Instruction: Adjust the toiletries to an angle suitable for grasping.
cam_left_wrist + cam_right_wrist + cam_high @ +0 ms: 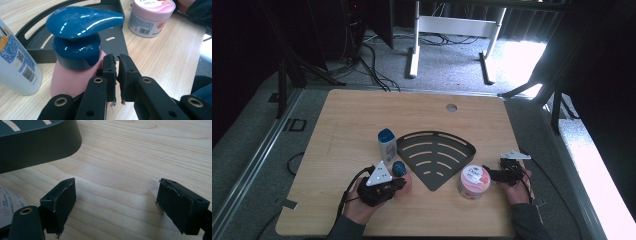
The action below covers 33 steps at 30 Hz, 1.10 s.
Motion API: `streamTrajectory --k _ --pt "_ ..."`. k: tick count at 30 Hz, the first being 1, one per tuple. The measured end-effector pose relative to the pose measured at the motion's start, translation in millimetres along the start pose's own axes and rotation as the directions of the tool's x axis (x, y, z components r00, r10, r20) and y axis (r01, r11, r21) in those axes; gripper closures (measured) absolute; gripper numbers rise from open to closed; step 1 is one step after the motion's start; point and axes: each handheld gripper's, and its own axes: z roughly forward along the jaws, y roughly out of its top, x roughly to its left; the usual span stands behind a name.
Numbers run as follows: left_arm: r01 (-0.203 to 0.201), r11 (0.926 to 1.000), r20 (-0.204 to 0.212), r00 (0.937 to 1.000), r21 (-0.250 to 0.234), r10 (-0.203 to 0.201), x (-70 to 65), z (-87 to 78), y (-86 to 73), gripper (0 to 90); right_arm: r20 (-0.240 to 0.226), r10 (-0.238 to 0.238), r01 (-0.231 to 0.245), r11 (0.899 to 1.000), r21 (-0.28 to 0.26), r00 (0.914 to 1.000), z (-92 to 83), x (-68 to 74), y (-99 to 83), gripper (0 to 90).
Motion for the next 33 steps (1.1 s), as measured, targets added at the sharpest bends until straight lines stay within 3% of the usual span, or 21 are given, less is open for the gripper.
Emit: streamTrajectory --k 7,19,24,33 --pt "0.013 0.9998 -0.009 0.9999 -0.013 -0.013 5.3 3.5 -1.3 84.1 0.000 0.000 0.000 1.000 0.000 1.0000 0.0 0.0 0.0 15.4" --pt "0.004 0.9997 -0.047 0.9989 0.025 -0.003 13.8 19.9 3.4 83.7 0.000 0.000 0.000 1.000 0.000 1.0000 0.0 0.0 0.0 15.4" --pt "-0.007 0.9992 -0.079 0.9968 0.039 0.010 15.6 27.4 7.9 84.0 0.000 0.000 0.000 1.000 0.000 1.0000 0.0 0.0 0.0 15.4" --pt "0.024 0.9990 -0.135 0.9907 0.036 -0.019 24.0 31.7 11.4 86.0 0.000 0.000 0.000 1.000 0.000 1.0000 0.0 0.0 0.0 15.4"
